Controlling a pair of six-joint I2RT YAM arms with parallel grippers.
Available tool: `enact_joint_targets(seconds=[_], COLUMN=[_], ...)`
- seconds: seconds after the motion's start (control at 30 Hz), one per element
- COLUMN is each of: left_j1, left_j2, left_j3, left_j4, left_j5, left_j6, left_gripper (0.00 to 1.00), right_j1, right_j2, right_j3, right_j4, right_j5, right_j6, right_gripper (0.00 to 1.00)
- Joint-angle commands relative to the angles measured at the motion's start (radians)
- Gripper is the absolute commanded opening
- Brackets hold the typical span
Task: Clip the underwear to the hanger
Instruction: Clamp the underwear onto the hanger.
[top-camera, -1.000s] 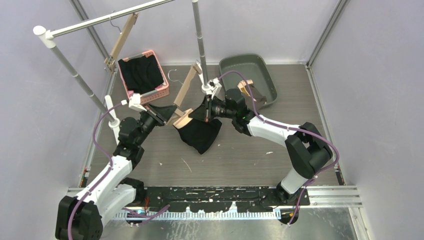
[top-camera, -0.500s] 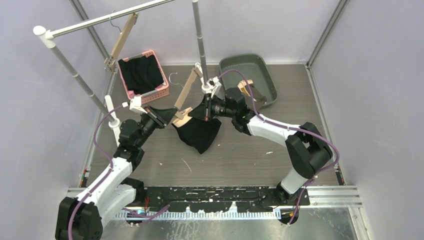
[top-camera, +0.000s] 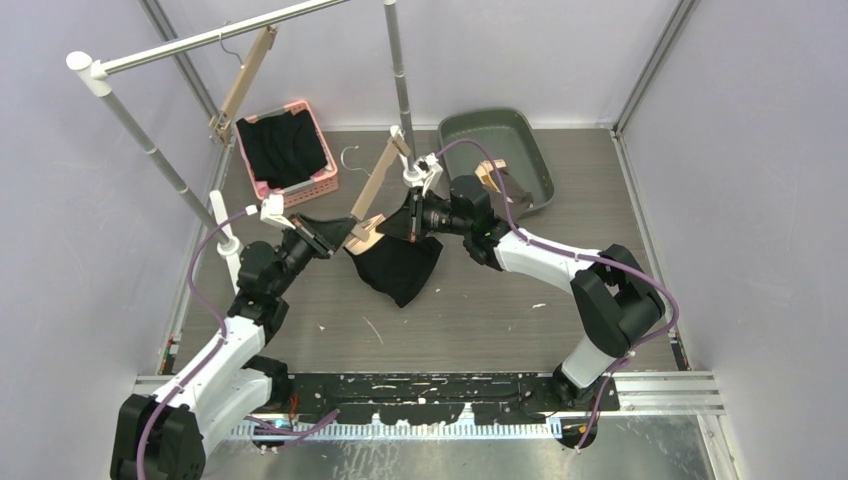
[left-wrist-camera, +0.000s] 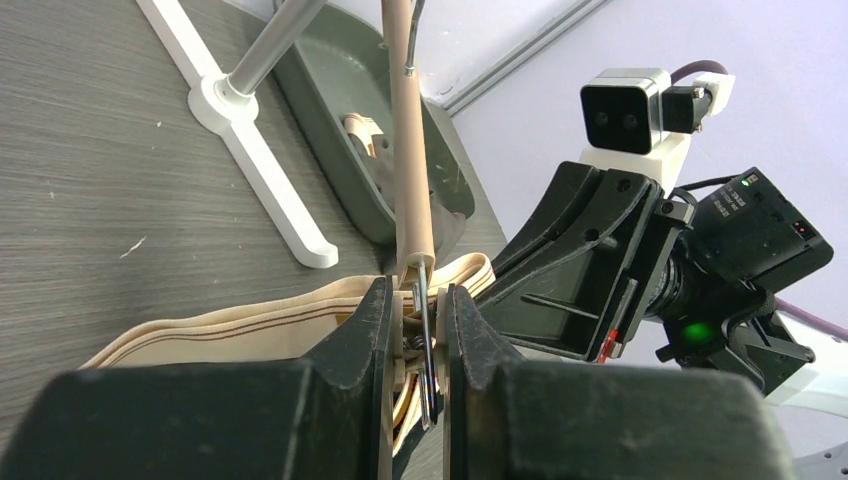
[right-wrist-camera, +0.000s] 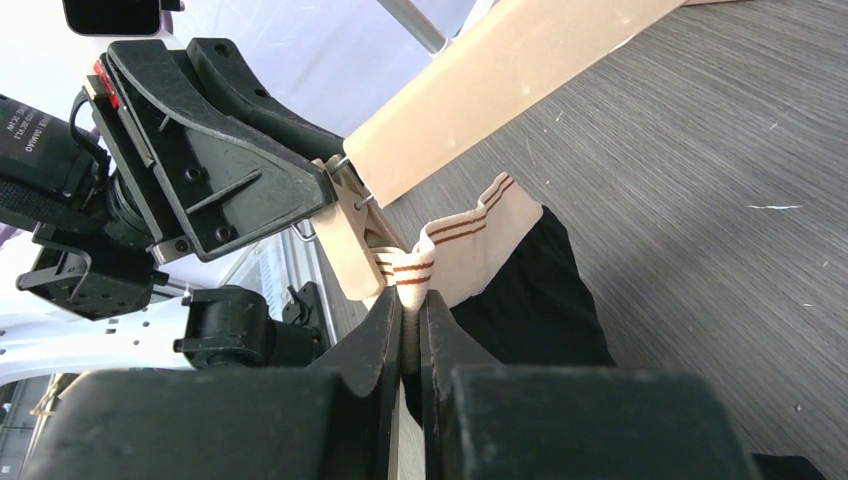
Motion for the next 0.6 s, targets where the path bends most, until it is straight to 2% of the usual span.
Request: enact_joint_targets(seconds=[0.0,0.57], left_j1=[0.005,0.005], left_j2=[-0.022,-0.011], left_j3=[0.000,-0.009], left_j4=[0.123,0.153], left_j5=[0.027,0.043], left_j6=[0.003,0.009], left_gripper=[0.00,0.00], right_j1=[0.006,0.006], right_j2=[-0.006,-0.004], right_j3=[0.055,0.064], right_j4=[0.062,0.076], right_j5=[-0.014,-0.018], right_j6=[-0.005,0.004], right_gripper=[0.01,0.01])
